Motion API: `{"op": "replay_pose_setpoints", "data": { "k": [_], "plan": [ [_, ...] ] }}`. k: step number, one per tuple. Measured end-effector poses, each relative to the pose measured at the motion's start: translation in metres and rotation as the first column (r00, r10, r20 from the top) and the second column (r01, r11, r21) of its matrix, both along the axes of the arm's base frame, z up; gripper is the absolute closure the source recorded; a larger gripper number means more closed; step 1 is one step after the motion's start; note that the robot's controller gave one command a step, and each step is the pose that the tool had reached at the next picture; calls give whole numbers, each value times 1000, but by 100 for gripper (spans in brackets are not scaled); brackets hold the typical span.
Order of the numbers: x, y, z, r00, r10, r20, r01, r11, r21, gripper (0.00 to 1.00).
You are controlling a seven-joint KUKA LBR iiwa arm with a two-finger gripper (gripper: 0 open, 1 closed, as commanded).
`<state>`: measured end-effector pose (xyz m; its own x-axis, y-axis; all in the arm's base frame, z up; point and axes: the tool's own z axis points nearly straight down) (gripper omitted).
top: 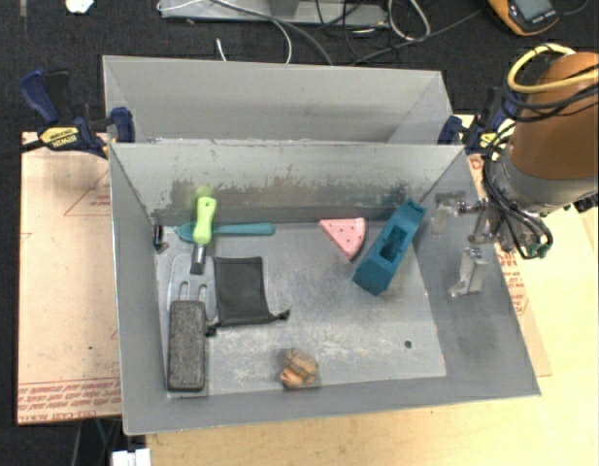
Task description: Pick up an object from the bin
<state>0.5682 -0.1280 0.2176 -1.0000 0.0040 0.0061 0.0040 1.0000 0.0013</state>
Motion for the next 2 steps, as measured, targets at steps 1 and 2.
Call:
{"op": "replay_pose_setpoints", "data": {
  "k": [1, 2],
  "plan": [
    [2, 1, 5, 1000, 3, 8, -3, 1000, -1, 0],
    [25, 14, -43, 995, 99, 14, -99, 995, -3, 0]
  ]
}}
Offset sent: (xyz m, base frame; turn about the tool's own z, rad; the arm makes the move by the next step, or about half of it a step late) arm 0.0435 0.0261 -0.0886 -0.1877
